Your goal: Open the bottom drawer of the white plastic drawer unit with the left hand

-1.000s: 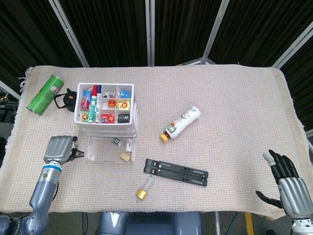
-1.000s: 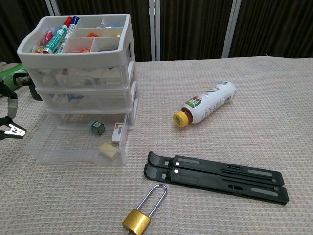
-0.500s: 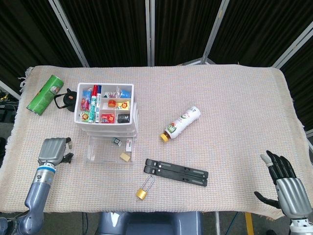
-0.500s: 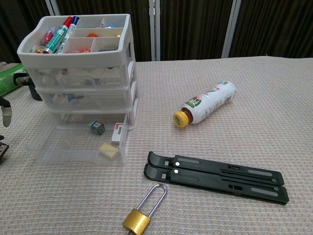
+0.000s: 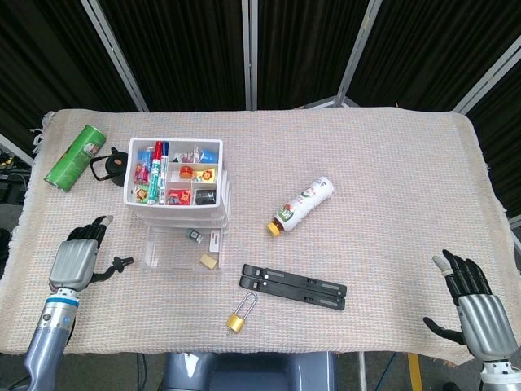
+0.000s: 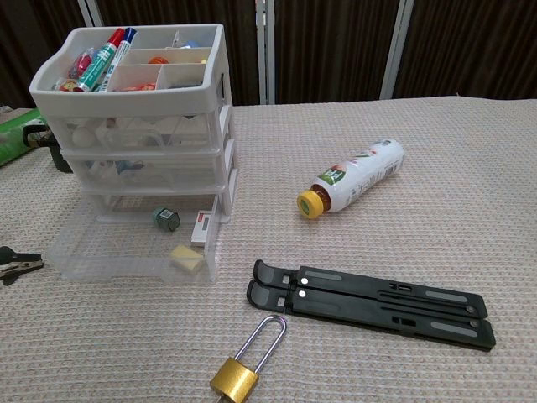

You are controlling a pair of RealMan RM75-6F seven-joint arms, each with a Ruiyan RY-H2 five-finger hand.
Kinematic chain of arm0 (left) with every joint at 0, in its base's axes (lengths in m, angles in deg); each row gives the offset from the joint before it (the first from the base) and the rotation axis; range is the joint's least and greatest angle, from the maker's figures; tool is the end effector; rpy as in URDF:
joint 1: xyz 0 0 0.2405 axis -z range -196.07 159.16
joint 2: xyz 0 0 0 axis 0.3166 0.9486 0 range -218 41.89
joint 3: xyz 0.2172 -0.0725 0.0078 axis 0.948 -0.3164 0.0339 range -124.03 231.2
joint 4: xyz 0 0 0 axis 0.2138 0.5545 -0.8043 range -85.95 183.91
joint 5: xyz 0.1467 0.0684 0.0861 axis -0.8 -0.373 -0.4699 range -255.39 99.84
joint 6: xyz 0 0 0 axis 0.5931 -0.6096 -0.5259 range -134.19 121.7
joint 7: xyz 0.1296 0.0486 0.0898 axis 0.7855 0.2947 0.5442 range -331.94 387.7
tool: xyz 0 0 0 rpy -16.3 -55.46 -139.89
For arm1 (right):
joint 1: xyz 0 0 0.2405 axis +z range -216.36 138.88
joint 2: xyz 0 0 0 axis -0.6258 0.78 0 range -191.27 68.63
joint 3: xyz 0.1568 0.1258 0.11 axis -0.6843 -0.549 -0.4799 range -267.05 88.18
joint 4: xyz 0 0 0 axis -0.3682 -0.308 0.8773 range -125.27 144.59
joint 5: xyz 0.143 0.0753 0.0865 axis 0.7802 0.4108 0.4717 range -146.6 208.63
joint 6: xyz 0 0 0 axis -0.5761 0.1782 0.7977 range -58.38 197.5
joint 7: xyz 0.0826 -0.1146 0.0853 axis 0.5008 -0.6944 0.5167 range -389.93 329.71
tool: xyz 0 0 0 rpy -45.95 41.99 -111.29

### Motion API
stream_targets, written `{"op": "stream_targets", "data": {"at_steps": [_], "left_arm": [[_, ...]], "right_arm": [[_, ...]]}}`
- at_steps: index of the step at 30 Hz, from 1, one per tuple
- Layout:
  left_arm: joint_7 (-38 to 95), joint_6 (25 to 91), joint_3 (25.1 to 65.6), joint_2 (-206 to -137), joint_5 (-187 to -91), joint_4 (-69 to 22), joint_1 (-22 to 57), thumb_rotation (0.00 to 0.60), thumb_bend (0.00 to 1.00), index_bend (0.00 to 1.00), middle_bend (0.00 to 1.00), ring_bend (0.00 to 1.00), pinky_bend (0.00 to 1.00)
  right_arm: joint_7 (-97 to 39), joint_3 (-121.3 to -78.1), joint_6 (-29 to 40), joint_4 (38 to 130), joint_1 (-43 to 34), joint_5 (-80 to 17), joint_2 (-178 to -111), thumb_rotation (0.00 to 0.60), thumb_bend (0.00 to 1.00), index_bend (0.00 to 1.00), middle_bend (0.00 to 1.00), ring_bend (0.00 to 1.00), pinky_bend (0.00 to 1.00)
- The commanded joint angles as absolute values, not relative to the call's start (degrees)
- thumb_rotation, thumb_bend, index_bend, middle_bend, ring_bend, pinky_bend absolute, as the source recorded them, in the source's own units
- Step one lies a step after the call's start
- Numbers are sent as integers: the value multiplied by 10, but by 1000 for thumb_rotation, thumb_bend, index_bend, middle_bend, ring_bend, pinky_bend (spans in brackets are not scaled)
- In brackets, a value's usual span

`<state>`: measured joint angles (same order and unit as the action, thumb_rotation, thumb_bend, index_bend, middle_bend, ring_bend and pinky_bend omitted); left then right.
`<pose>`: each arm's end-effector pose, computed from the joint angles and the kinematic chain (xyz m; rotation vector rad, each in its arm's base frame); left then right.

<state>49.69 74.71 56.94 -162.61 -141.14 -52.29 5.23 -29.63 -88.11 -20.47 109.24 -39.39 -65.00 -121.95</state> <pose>-0.2316 0.2464 0.0902 -1.5008 -1.0029 -0.7376 -0.2491 -0.1572 0.1713 1.4411 -0.9451 0.9959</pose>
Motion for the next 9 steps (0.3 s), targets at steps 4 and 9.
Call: {"op": "stream_targets", "data": {"at_steps": [4, 9], "left_arm": [[446, 863, 608, -1618, -1547, -513, -28, 600, 205, 0, 0, 0, 0], [436, 914, 610, -1621, -1592, -485, -66, 600, 193, 0, 0, 0, 0]], "right_arm": [[-308, -888, -205, 1082, -392, -643, -1229, 600, 0, 0, 0, 0, 0], [-312, -892, -197, 1074, -388, -633, -1236, 600, 0, 0, 0, 0, 0]]}}
